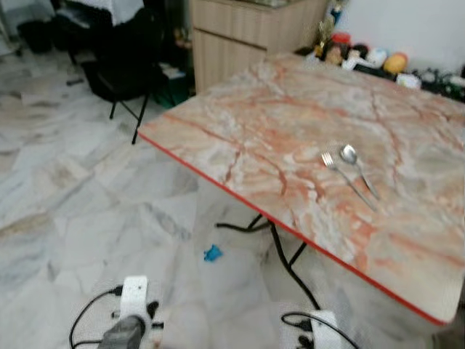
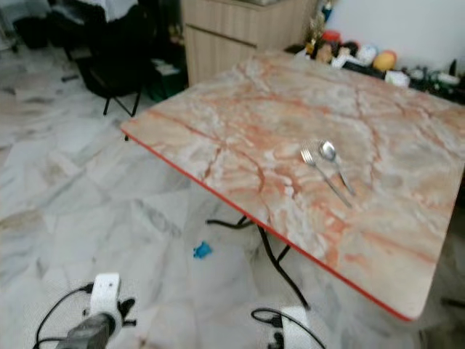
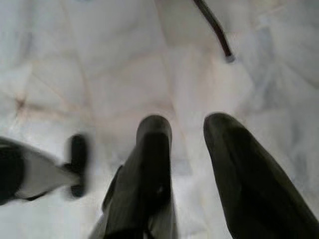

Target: Setting the table

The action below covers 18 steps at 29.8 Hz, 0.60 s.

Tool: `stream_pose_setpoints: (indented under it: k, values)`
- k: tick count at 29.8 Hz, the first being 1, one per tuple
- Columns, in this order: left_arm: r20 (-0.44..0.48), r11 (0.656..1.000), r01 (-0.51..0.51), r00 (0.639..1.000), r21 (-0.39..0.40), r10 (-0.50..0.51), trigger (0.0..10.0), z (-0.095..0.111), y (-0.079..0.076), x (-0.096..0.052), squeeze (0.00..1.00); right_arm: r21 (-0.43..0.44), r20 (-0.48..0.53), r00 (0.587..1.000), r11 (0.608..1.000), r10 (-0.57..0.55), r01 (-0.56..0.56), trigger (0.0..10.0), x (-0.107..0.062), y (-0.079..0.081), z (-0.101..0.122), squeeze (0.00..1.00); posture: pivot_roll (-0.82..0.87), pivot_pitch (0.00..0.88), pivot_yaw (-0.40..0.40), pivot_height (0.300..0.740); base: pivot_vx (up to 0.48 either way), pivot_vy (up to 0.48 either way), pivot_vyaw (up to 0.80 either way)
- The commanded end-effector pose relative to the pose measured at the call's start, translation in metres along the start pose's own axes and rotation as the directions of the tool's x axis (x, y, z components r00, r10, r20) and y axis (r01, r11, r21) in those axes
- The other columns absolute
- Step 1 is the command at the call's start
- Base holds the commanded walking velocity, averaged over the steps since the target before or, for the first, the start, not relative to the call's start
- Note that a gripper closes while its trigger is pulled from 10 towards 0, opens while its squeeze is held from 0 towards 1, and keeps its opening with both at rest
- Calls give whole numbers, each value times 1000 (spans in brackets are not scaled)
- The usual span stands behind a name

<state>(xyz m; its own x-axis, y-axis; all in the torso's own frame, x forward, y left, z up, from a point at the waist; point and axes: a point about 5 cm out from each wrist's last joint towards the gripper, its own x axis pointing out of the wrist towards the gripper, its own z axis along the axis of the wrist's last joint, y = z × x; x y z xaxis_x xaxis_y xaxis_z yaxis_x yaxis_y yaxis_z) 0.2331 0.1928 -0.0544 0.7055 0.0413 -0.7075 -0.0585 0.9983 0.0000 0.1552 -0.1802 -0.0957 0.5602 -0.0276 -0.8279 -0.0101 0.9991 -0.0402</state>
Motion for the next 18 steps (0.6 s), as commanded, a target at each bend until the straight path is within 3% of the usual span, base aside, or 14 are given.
stream_pose_setpoints:
  k: [1, 18]
  values:
    - [-10, 1000, -19, 1000, -4, 19, 10000, -1, 7, -1, 0, 9, 10, 1000, 1000, 9, -9, 10000, 2, 5, 5, 0, 136, 0, -20, 740, 0, 289, 0]
    - [-9, 999, -10, 1000, 41, 10, 10000, 2, 7, 0, 0, 12, 8, 1000, 1000, 7, -7, 10000, 2, 4, 5, 0, 135, 0, -21, 740, 0, 0, -747]
